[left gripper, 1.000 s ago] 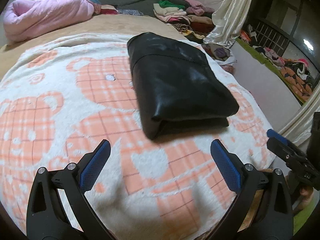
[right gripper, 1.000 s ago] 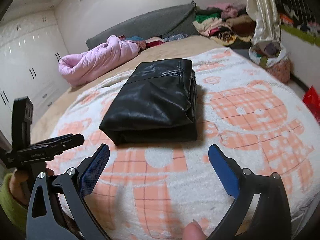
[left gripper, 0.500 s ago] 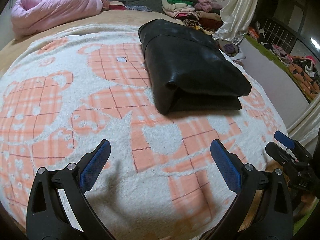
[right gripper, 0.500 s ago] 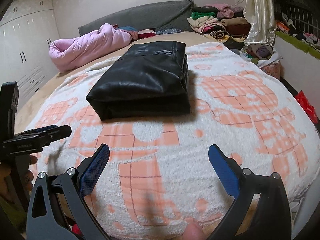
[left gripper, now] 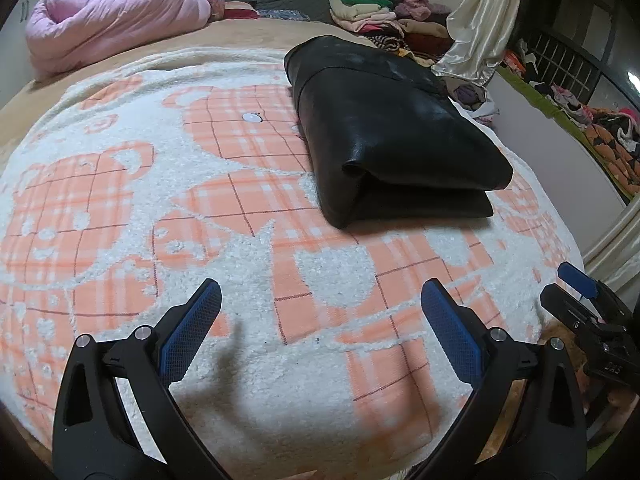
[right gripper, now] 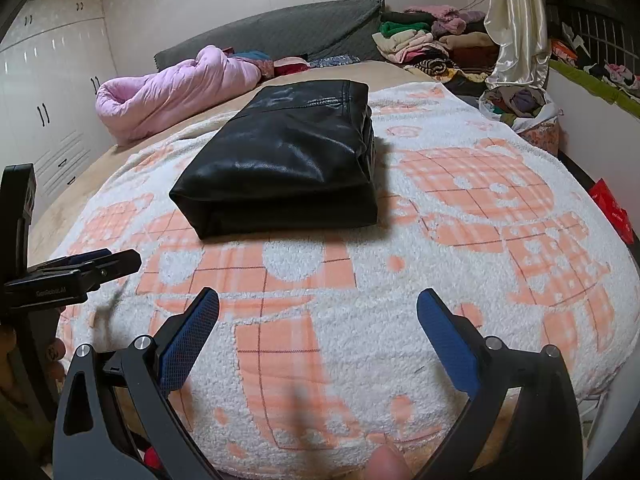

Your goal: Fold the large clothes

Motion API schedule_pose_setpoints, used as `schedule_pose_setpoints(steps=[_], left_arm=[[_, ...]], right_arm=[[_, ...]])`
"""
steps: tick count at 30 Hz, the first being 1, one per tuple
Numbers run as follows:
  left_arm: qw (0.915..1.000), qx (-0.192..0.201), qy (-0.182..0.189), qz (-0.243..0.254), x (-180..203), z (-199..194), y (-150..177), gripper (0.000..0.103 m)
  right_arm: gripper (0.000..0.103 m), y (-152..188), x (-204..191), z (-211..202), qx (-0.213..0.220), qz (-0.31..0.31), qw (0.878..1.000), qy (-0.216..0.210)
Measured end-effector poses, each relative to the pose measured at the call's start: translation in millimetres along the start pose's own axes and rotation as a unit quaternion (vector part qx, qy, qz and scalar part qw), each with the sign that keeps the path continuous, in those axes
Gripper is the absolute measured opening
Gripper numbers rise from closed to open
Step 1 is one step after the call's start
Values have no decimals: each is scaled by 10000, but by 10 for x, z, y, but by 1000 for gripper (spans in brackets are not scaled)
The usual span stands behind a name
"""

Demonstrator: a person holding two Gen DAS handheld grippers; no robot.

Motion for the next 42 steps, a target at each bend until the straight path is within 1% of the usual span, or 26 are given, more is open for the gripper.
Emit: schedule_pose_setpoints(steps=[24, 42], left_arm=[[10000, -19, -70, -13, -26, -29, -2, 94], [10000, -14, -25, 56, -24, -18, -11, 94]], right_arm=[[99, 4, 0, -7, 2, 19, 10000, 9], [99, 13, -42, -13, -1, -28, 10000, 48]])
Point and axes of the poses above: each gripper's, at about its wrist camera, not at the fingertips, and z roughly the way its jaws point, x to its right, y to its underside, the point moved 6 cm from there along z, roughly the way its jaws point, and after that the axes turned 14 degrees about z, right-handed, at the moved point
